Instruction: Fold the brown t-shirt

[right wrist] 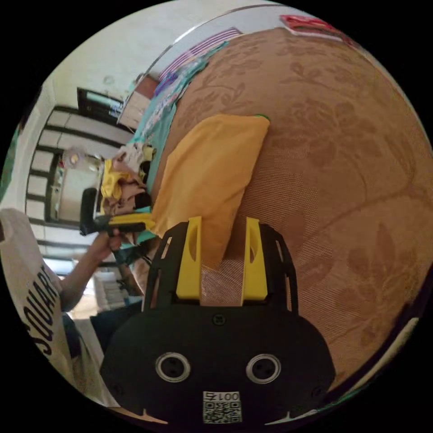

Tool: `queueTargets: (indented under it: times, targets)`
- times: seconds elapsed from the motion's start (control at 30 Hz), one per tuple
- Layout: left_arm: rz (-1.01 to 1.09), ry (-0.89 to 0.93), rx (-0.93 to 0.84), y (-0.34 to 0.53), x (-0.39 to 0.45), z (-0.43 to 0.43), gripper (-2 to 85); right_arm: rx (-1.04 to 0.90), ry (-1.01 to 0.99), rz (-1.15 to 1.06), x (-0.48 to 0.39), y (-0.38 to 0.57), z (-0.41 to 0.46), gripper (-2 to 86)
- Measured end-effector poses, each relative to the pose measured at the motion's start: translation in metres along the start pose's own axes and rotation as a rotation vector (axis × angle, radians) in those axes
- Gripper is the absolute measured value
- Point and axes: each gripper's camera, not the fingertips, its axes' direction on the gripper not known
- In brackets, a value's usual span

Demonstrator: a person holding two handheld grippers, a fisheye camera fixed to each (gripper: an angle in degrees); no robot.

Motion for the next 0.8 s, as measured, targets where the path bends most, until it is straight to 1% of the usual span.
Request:
queueTargets:
  times: [0.03,0.13,0.2,0.27,0.3,0.4,0.47,0.5,0.53,0.57,0.6,0.67,0.7,0.77,0.8]
  targets:
    - [-0.024,-0.046,-0.009,0.004,0.000,0.004,7.7,0.006,-0.025,0.021,0.009,0.001,-0.003,11.2]
    - [-0.095,0.018,0.022,0.012,0.000,0.003,7.5,0.018,-0.159,0.096,0.054,0.006,-0.023,12.0]
    - [-0.116,0.030,0.041,0.019,0.006,-0.001,7.1,0.020,-0.344,0.121,0.084,0.011,-0.042,12.5]
    - [-0.121,0.029,0.059,0.028,0.016,-0.009,5.5,-0.022,-0.444,0.120,0.100,0.015,-0.048,12.9]
    - [-0.129,0.033,0.064,0.031,0.019,-0.011,5.3,-0.076,-0.449,0.106,0.106,0.017,-0.047,13.1]
    - [-0.142,0.117,0.109,0.049,0.035,-0.024,4.7,-0.137,-0.426,0.074,0.119,0.022,-0.054,13.4]
    - [-0.161,0.322,0.140,0.068,0.052,-0.025,5.0,-0.166,-0.462,0.099,0.134,0.024,-0.061,13.6]
    - [-0.170,0.380,0.140,0.072,0.057,-0.022,5.1,-0.189,-0.502,0.112,0.144,0.026,-0.065,13.7]
    - [-0.195,0.494,0.133,0.082,0.067,-0.015,5.4,-0.206,-0.527,0.124,0.150,0.027,-0.066,13.7]
    - [-0.236,0.582,0.123,0.092,0.078,-0.006,5.9,-0.222,-0.600,0.135,0.159,0.031,-0.071,13.8]
    - [-0.261,0.627,0.122,0.096,0.084,-0.001,6.2,-0.204,-0.679,0.142,0.165,0.037,-0.080,13.9]
    - [-0.393,0.816,0.146,0.114,0.102,0.015,7.3,-0.159,-0.780,0.152,0.166,0.049,-0.097,13.9]
    - [-0.441,0.874,0.169,0.119,0.106,0.018,8.1,-0.128,-0.834,0.151,0.163,0.058,-0.110,13.9]
    - [-0.601,1.139,0.318,0.135,0.123,0.020,11.3,-0.076,-0.881,0.135,0.154,0.071,-0.135,13.9]
    - [-0.629,1.199,0.341,0.138,0.128,0.019,12.1,-0.048,-0.894,0.121,0.148,0.080,-0.152,13.8]
